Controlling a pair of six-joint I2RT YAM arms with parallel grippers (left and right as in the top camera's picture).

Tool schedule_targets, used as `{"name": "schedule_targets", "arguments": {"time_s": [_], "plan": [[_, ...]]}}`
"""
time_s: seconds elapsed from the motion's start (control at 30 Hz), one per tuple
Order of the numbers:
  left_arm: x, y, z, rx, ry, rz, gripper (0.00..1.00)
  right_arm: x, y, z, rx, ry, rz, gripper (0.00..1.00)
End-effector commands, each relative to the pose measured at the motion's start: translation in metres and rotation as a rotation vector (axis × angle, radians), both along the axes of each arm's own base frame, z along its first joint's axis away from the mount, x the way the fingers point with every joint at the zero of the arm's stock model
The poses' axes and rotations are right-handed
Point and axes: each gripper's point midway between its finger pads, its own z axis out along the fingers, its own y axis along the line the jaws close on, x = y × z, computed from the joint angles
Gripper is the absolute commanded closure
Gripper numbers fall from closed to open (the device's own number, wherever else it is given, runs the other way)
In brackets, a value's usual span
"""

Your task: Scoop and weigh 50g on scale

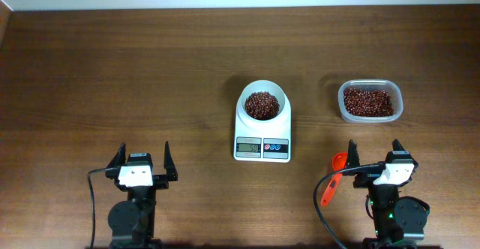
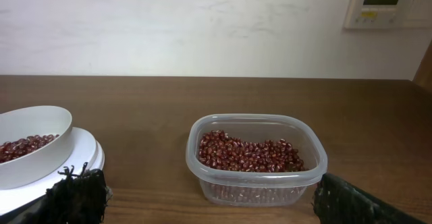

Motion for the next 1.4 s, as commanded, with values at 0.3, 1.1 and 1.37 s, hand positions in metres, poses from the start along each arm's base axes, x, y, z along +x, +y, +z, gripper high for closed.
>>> {"name": "schedule_targets", "arguments": {"time_s": [0.3,1.1,1.37], "plan": [[-0.0006,0.0022,0.0004,-0.006,-0.005,0.011,0.01,-0.0004,-0.0023,-0.0019,0.0,0.002,-0.012,0.01],[-0.0006,0.0027,0.0002,-0.018,-0.005,0.014,0.02,-0.0004,-0.0023,-0.0019,0.0,0.002,-0.012,0.01],[-0.0006,0.0027,0.0003,-0.018,-0.006,0.014,0.01,-0.0004,-0.0023,-0.0019,0.0,0.002,-0.012,0.01]]}}
